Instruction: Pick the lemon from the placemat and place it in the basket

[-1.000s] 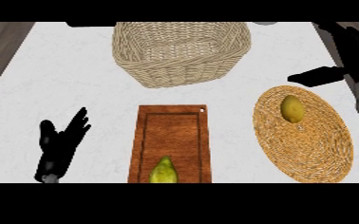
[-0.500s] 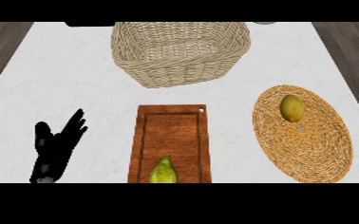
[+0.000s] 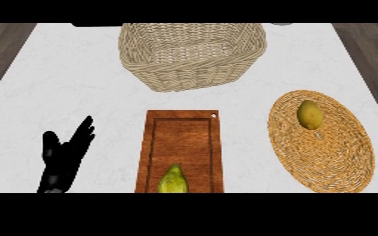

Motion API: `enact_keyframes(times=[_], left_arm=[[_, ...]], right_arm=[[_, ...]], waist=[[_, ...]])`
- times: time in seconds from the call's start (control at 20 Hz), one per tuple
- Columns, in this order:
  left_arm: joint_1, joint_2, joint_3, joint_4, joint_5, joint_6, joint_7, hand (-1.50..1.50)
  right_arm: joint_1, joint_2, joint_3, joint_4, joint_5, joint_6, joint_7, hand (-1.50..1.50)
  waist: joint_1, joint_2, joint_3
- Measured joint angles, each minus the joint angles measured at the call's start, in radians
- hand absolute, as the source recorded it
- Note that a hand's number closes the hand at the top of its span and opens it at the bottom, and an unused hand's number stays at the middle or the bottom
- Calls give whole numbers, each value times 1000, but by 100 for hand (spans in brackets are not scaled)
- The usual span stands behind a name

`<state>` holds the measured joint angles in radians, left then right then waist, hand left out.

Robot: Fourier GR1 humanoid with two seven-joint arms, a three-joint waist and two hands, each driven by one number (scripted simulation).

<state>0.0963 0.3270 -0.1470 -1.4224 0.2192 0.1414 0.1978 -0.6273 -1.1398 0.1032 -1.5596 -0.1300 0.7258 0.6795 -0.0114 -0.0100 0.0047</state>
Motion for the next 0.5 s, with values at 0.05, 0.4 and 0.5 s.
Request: enact_keyframes(times=[0.05, 0.4, 0.5], left_arm=[[1, 2, 6, -2, 2, -5, 2, 0], [9, -9, 10, -12, -20, -10, 6, 0], [2, -14, 13, -5, -22, -13, 10, 0]], right_arm=[[21, 5, -10, -13, 2, -1, 1, -150], [145, 85, -66, -88, 42, -44, 1, -150], [175, 118, -68, -98, 81, -67, -21, -150]], waist=[[1, 0, 0], [4, 2, 1], [7, 3, 2]])
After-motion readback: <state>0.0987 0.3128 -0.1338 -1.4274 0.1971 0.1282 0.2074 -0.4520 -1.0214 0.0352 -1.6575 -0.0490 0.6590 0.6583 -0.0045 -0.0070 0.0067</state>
